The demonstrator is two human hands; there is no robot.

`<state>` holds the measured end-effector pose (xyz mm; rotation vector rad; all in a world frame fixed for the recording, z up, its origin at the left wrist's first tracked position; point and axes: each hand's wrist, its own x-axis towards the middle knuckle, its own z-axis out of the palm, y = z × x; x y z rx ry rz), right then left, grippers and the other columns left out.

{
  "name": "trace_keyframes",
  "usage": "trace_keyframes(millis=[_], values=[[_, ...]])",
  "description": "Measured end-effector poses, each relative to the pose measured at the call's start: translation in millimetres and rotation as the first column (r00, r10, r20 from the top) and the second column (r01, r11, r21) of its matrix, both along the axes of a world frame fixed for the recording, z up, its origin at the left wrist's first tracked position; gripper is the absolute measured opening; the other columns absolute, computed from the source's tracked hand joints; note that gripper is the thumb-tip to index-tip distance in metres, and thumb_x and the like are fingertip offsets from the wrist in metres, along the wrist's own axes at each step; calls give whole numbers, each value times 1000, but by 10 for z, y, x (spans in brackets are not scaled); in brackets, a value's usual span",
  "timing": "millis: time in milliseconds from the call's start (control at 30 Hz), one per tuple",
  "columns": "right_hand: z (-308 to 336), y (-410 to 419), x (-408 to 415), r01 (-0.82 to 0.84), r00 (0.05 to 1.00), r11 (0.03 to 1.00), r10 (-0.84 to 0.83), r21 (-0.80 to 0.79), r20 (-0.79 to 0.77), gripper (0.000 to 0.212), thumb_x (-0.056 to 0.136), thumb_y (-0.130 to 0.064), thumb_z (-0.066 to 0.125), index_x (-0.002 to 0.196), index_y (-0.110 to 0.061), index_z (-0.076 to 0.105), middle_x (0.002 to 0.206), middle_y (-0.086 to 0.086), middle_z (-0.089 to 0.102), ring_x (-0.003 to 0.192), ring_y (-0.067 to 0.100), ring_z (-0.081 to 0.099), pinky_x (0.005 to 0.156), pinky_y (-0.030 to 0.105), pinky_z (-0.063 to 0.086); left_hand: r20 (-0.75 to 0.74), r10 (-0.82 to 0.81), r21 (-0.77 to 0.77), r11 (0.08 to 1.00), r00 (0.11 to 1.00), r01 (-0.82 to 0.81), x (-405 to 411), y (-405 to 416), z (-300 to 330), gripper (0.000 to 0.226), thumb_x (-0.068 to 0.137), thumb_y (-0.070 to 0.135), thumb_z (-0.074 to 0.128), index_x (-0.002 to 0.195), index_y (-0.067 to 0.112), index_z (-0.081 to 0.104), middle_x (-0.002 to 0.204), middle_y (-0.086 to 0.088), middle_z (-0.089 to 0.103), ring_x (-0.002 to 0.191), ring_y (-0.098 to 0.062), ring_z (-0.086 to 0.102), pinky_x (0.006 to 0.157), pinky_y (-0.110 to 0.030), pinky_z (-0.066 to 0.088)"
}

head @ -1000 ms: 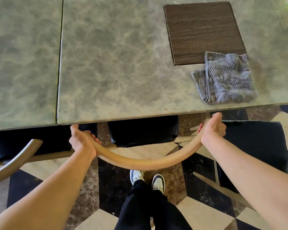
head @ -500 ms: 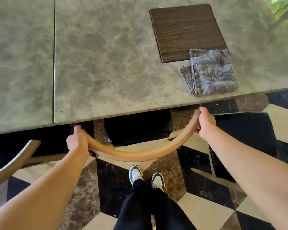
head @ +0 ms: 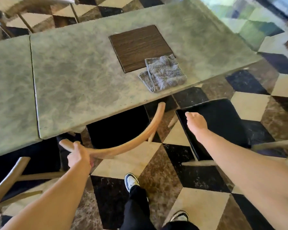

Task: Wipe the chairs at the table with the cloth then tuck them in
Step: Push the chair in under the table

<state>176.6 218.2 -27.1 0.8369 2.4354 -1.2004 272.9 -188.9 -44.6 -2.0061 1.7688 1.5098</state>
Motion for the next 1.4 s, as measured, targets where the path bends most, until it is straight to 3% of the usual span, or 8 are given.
trace_keyframes(millis=[100, 267, 433, 667, 967, 1233, 1333, 1400], values=[[139, 359, 284, -133, 989, 981, 140, 143, -40, 39, 104, -26, 40, 76, -5, 57, 81, 8, 61, 88, 35, 58, 72, 37, 32, 0, -54, -9, 999, 999, 54, 51, 416, 92, 73, 87, 65, 50, 136, 11, 55, 80, -8, 61, 60, -29, 64, 58, -37, 57], [303, 1400, 971, -87, 988, 984, 105, 156, -116, 43, 105, -34, 47, 138, -10, 60, 139, 9, 63, 129, 29, 56, 105, 35, 41, -94, -229, 16, 973, 969, 232, 273, 1819, 192, 53, 94, 56, 47, 118, 10, 59, 80, -11, 63, 68, -32, 69, 72, -41, 61], [401, 2337, 1568, 73, 985, 976, -39, 204, -167, 41, 105, -32, 48, 138, -11, 61, 140, 8, 63, 129, 28, 57, 107, 37, 43, -233, -440, 119, 872, 867, 475, 402, 3375, 318, 35, 98, 43, 53, 85, 10, 55, 81, -12, 67, 64, -27, 68, 53, -35, 53], [491, 3491, 1945, 299, 951, 930, -274, 212, -141, 33, 102, -30, 46, 115, -10, 69, 103, 6, 64, 92, 23, 55, 80, 30, 38, -298, -586, 197, 735, 754, 649, 240, 4966, 500, 30, 95, 36, 55, 85, 10, 67, 76, -8, 73, 52, -21, 69, 47, -30, 52], [246, 4361, 1492, 370, 929, 913, -356, 173, -106, 42, 104, -34, 47, 132, -5, 61, 128, 14, 63, 95, 19, 54, 80, 28, 43, -309, -658, 229, 649, 686, 725, -382, 5997, 217, 29, 101, 34, 53, 91, 11, 66, 87, -10, 73, 75, -24, 73, 59, -35, 54], [-30, 4985, 902, 60, 995, 931, -83, 359, 49, 35, 99, -22, 54, 125, 2, 56, 114, 22, 59, 106, 38, 60, 82, 40, 46, -189, -722, 173, 642, 665, 747, -783, 6068, -11, 22, 97, 20, 48, 86, 11, 65, 72, -6, 69, 59, -19, 68, 50, -31, 51], [-122, 5115, 704, -88, 994, 925, 58, 370, 93, 49, 95, -22, 62, 136, 1, 46, 133, 23, 51, 121, 40, 55, 93, 43, 48, -122, -769, 79, 623, 627, 779, -767, 5964, -60, 22, 95, 20, 49, 83, 10, 65, 71, -8, 70, 58, -18, 68, 50, -29, 50], [-182, 5184, 588, -223, 972, 885, 171, 409, 158, 59, 96, -26, 64, 145, 0, 44, 151, 21, 39, 140, 37, 41, 112, 45, 39, 11, -868, -60, 496, 497, 866, -652, 5866, -111, 24, 94, 26, 52, 83, 10, 66, 76, -8, 71, 66, -21, 67, 53, -29, 46]])
